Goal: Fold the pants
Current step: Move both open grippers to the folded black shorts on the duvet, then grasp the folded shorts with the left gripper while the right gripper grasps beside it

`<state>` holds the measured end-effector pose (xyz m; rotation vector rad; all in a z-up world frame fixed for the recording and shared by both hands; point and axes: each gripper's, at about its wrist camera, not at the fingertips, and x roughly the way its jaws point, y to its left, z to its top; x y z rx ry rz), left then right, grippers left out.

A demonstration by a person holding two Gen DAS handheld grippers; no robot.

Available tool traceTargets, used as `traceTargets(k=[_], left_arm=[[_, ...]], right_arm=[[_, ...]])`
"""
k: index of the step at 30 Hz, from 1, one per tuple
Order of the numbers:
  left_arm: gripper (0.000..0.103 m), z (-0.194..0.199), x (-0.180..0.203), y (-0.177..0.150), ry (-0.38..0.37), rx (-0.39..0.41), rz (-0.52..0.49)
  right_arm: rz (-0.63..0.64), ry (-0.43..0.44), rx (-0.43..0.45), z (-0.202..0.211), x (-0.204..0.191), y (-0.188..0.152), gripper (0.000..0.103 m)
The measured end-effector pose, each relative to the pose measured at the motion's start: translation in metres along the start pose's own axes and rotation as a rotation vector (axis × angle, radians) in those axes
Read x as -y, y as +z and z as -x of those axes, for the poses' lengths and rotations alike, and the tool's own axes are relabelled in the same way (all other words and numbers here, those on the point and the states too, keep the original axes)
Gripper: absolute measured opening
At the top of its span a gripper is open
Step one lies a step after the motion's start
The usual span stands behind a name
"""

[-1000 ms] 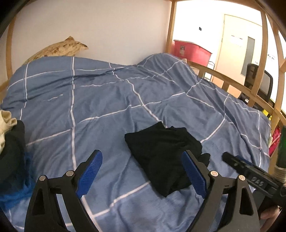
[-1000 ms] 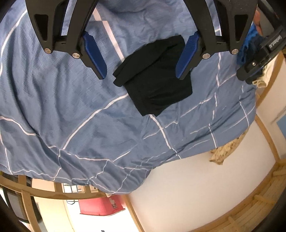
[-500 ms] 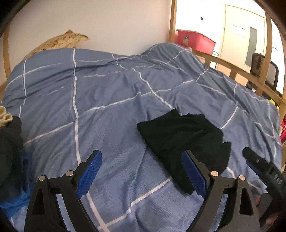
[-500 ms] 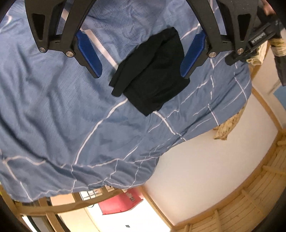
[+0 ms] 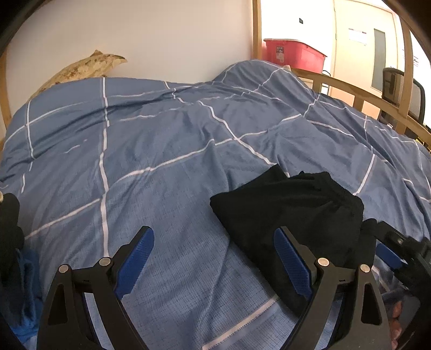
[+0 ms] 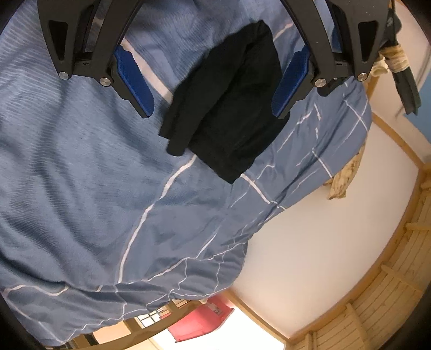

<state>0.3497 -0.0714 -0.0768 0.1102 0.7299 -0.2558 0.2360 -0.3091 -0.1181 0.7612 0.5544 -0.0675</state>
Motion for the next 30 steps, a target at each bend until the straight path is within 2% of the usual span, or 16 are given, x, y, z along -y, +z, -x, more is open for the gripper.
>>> traceTargets(k=[4, 8, 12, 16, 19, 23, 27, 30], left_arm=[[0.091, -0.009, -0.008, 0.001, -0.020, -0.016, 0.017], [0.091, -0.023, -0.017, 0.007, -0.053, -0.023, 0.040], [0.091, -0.044, -0.018, 0.015, -0.070, -0.051, 0.041], [0.091, -0.061, -0.011, 0.016, -0.081, -0.079, 0.015], [0.091, -0.072, -0.009, 0.015, -0.097, -0.103, 0.036], [0.090, -0.081, -0.008, 0.014, -0.114, -0.123, 0.053], [0.085, -0.091, -0.009, 0.013, -0.146, -0.158, 0.071], [0.083, -0.098, -0.010, 0.013, -0.182, -0.177, 0.098]], right_arm=[[-0.045, 0.024, -0.050, -0.022, 0.001, -0.002, 0.090], [-0.024, 0.037, -0.047, -0.031, -0.007, 0.000, 0.090], [-0.038, -0.025, -0.052, -0.035, -0.004, 0.000, 0.090], [-0.060, -0.023, -0.042, -0.031, -0.001, 0.000, 0.090], [-0.039, -0.024, -0.051, -0.034, -0.004, -0.002, 0.090], [-0.071, -0.015, -0.057, -0.037, 0.001, 0.000, 0.090], [-0.059, -0.010, -0.057, -0.041, -0.001, 0.000, 0.090], [-0.050, -0.016, -0.056, -0.043, -0.003, 0.001, 0.085]])
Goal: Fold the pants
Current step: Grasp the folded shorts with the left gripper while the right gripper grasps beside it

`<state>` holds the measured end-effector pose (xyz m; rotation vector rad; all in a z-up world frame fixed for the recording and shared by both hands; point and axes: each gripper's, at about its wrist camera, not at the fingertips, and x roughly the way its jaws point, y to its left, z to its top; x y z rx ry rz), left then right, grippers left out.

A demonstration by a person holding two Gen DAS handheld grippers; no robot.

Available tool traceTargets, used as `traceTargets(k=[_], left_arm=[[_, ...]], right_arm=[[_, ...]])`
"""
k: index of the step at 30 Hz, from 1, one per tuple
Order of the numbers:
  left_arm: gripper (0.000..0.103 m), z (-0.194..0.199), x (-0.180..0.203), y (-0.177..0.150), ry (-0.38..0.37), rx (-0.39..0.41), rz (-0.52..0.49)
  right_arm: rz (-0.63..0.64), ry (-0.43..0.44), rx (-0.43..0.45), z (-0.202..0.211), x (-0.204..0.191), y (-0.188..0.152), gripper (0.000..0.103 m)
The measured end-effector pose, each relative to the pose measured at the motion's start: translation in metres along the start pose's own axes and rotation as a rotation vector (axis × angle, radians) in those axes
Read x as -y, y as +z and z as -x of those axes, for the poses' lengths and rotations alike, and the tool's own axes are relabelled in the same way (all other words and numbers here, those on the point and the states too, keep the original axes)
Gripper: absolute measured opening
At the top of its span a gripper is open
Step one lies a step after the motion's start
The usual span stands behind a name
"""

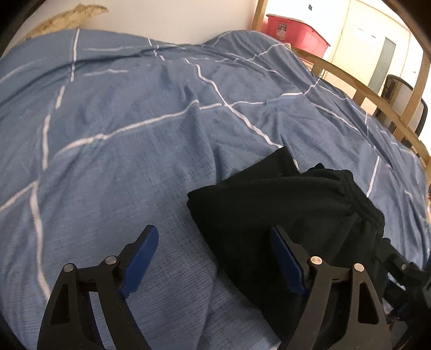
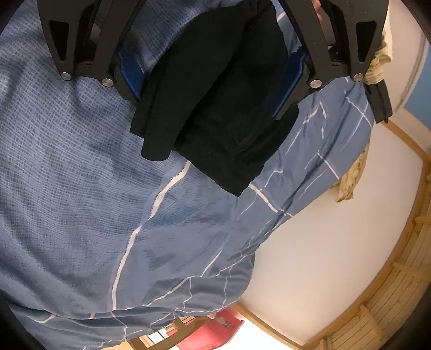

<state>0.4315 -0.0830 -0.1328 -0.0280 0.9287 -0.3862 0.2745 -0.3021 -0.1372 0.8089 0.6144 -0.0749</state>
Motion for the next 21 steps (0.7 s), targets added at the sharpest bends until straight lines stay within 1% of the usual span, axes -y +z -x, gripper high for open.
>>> traceTargets(k=[5, 6, 8, 9, 10, 11, 12, 13, 14, 16, 18, 21], left_arm=[[0.082, -0.012, 0.004, 0.001, -0.029, -0.026, 0.015], [0.081, -0.015, 0.005, 0.002, -0.035, -0.032, 0.021], [0.077, -0.018, 0.004, 0.003, -0.039, -0.041, 0.034], [0.070, -0.020, 0.003, 0.004, -0.040, -0.046, 0.043], [0.060, -0.021, 0.003, 0.005, -0.042, -0.050, 0.049], [0.054, -0.021, 0.002, 0.005, -0.042, -0.054, 0.053], [0.041, -0.020, 0.001, 0.006, -0.034, -0.054, 0.058], [0.028, -0.019, 0.001, 0.007, -0.028, -0.050, 0.059], [0.022, -0.017, 0.001, 0.008, -0.027, -0.045, 0.059], [0.016, -0.014, 0.001, 0.010, -0.038, -0.036, 0.059], [0.014, -0.009, 0.004, 0.012, -0.033, -0.023, 0.048], [0.012, 0.000, 0.012, 0.016, -0.005, 0.008, 0.024]], right_arm=[[-0.009, 0.001, 0.002, -0.002, 0.001, 0.003, 0.078], [-0.012, 0.003, 0.001, -0.003, 0.002, 0.004, 0.078], [-0.017, -0.001, -0.003, -0.005, 0.003, 0.005, 0.072], [-0.017, -0.005, -0.004, -0.006, 0.003, 0.006, 0.070], [-0.015, -0.011, -0.005, -0.008, 0.003, 0.007, 0.066], [-0.010, -0.019, -0.005, -0.009, 0.003, 0.008, 0.063], [-0.007, -0.020, -0.004, -0.010, 0.003, 0.008, 0.062], [-0.002, -0.025, -0.003, -0.011, 0.003, 0.008, 0.056], [0.005, -0.031, -0.004, -0.012, 0.003, 0.009, 0.051], [0.020, -0.040, -0.008, -0.014, 0.002, 0.010, 0.047], [0.029, -0.044, -0.006, -0.013, 0.001, 0.010, 0.043], [0.041, -0.045, -0.009, -0.011, -0.001, 0.011, 0.039]])
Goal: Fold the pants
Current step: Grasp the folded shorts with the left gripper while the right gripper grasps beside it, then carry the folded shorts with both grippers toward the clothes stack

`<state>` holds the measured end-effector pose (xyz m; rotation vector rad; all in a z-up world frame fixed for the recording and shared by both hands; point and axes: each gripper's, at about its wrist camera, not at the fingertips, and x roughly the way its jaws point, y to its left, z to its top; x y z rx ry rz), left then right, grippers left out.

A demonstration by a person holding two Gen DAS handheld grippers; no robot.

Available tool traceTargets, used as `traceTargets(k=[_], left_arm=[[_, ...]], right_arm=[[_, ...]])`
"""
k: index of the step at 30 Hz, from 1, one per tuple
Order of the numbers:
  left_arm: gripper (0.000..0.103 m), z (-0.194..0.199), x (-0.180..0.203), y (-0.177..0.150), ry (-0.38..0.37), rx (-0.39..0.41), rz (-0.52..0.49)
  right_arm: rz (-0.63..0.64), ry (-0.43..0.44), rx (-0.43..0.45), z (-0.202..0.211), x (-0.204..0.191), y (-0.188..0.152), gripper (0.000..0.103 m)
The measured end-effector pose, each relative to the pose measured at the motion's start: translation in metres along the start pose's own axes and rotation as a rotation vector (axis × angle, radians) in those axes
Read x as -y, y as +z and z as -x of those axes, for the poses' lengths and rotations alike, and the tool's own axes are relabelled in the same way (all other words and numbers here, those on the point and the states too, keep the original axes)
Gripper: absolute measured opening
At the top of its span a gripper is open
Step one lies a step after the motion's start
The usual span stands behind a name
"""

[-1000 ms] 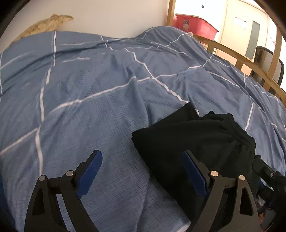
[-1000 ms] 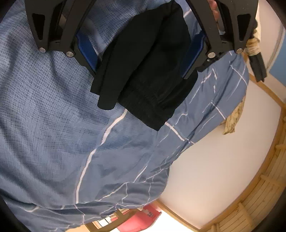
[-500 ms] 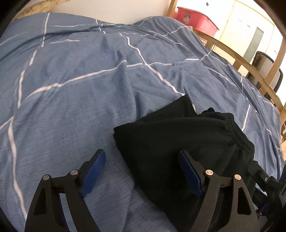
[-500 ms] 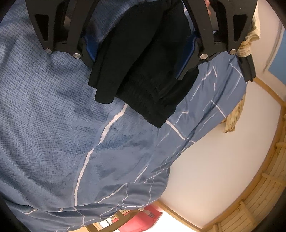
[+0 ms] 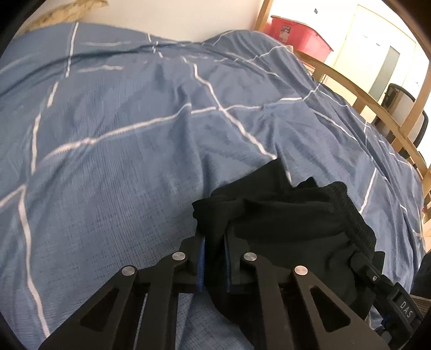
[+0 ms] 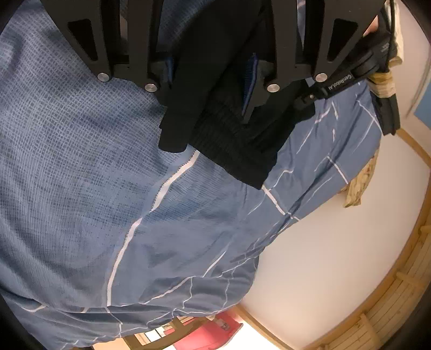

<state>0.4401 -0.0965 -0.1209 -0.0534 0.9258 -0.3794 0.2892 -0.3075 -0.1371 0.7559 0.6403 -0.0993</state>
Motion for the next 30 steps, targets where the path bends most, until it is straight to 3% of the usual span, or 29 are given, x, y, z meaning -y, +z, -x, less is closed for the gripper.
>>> traceTargets(k=[6, 17, 23, 30], left_arm=[[0.010, 0.035, 0.015, 0.011, 0.032, 0.078, -0.060], [0.010, 0.136, 0.022, 0.013, 0.101, 0.198, -0.186], [0.010, 0.207, -0.011, 0.007, 0.168, 0.251, -0.174], [0.010, 0.298, -0.079, -0.003, 0.281, 0.314, -0.146]], right_arm=[[0.025, 0.004, 0.005, 0.011, -0.005, 0.004, 0.026], [0.170, 0.079, 0.060, 0.074, -0.060, -0.006, 0.023], [0.246, 0.136, 0.072, 0.107, -0.118, -0.021, 0.023], [0.346, 0.231, 0.068, 0.133, -0.202, -0.051, 0.023]])
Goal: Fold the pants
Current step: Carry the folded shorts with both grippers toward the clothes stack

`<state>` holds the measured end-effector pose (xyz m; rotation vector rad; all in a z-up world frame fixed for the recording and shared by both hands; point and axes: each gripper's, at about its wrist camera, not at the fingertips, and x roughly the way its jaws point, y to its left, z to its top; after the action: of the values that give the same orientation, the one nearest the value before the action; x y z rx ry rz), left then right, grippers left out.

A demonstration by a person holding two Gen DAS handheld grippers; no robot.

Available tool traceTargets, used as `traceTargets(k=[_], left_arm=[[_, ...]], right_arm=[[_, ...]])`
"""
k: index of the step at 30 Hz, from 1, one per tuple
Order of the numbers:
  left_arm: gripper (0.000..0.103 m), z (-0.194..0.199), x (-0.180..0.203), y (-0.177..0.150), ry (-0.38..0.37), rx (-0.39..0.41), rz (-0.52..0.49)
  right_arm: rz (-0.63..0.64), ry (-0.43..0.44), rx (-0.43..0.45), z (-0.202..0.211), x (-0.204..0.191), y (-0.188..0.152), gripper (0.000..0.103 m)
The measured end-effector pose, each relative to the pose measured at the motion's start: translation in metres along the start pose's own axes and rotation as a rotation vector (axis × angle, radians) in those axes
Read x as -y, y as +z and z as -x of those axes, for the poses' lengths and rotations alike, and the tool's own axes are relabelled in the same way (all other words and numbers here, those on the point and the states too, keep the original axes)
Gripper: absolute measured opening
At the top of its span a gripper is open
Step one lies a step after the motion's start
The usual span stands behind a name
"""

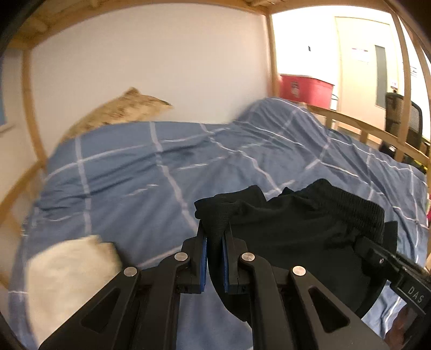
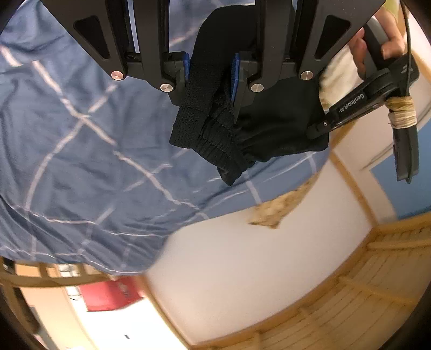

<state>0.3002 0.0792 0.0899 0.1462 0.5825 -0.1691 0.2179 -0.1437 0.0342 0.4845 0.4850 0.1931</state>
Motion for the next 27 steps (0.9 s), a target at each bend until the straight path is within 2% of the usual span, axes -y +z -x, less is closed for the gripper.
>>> traceTargets(k=[8, 14, 18, 22, 27], left_arm=[[0.010, 0.045, -0.105, -0.009, 0.148, 0.004, 0.063], [0.010, 0.047, -0.177, -0.015, 0.279, -0.038, 0.120], [0.010, 0.041, -0.217, -0.019, 0.354, -0.060, 0.159], [0.010, 0.021, -0.243, -0.024, 0.400, -0.114, 0.175], [0.010, -0.004, -0.251, -0.047, 0.454, -0.173, 0.140]], right_arm=[[0.135, 0.126, -0.042, -0.018, -0.120, -0.006, 0.023], [0.227, 0.196, -0.108, -0.048, -0.195, -0.020, 0.023], [0.299, 0.207, -0.137, -0.072, -0.238, -0.027, 0.023], [0.327, 0.215, -0.181, -0.096, -0.269, -0.038, 0.023], [0.408, 0.167, -0.205, -0.115, -0.289, -0.060, 0.023]])
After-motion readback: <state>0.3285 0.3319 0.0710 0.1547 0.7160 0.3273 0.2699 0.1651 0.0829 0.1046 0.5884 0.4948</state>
